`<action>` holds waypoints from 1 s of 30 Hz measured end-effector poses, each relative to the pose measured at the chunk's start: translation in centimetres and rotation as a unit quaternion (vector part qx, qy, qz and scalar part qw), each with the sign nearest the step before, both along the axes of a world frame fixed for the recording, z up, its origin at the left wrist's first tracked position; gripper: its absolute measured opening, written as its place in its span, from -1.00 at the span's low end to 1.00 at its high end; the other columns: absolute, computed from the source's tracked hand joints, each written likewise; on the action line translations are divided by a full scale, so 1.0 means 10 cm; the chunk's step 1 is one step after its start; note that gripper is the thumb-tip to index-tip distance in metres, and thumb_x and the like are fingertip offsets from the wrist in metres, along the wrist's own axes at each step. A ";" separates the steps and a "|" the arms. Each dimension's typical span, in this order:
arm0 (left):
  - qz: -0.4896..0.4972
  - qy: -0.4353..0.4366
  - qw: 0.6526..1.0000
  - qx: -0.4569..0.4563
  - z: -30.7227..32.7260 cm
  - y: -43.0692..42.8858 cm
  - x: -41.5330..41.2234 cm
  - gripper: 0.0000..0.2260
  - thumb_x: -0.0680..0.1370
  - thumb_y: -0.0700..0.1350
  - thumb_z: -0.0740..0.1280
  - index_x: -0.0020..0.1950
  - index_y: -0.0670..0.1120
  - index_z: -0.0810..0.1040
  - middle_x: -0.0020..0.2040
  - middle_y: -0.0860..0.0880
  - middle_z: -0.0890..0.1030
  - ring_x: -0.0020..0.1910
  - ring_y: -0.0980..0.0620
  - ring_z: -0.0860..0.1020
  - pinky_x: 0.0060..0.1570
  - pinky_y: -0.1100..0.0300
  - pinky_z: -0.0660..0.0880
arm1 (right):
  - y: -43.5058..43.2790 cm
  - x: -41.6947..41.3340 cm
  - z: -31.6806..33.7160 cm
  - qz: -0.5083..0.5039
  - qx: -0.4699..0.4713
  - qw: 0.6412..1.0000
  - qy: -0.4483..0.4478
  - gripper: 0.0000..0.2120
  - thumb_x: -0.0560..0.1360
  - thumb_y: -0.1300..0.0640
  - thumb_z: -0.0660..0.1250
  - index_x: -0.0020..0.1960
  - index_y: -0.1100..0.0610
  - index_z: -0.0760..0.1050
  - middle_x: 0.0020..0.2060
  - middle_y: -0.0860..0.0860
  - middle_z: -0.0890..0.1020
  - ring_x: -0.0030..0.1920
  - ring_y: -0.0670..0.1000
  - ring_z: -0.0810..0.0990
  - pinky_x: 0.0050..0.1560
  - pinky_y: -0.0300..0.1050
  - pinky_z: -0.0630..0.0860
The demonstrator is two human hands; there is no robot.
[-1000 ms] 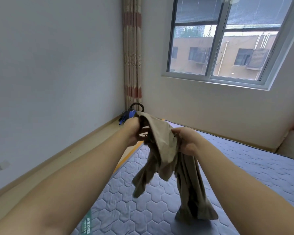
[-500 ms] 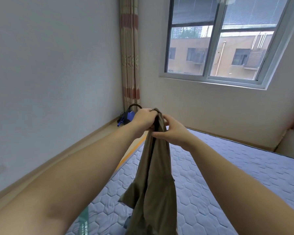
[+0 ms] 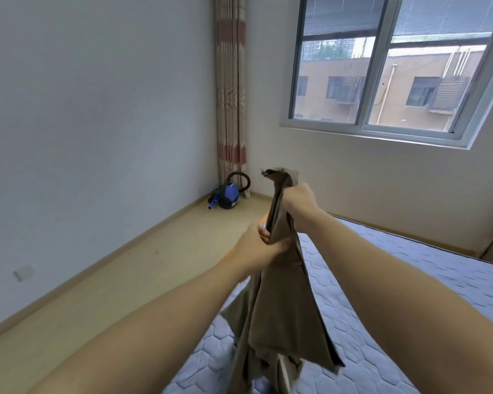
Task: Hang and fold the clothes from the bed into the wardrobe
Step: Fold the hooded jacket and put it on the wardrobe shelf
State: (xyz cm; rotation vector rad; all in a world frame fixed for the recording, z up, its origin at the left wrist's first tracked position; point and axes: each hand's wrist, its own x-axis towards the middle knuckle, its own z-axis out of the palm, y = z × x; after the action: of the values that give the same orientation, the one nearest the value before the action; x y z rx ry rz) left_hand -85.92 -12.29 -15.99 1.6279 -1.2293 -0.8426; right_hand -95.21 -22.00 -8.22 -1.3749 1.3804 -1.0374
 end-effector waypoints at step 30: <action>0.060 -0.523 0.849 0.042 0.95 -0.58 1.07 -0.91 0.55 -0.25 0.34 0.03 -0.13 0.60 -0.10 -0.09 0.57 -0.13 -0.10 0.58 -0.18 0.10 0.53 | 0.01 -1.78 0.48 -0.239 -0.090 0.965 0.066 -0.66 0.56 0.31 0.17 0.33 0.17 0.35 0.09 0.15 0.50 0.11 0.17 0.53 0.06 0.06 0.57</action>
State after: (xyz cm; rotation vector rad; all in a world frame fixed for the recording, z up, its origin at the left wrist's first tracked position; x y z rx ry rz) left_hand -75.23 -18.12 -6.45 2.3026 -1.7701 0.1784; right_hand -113.03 -21.88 -3.40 -1.2859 1.8087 -1.4332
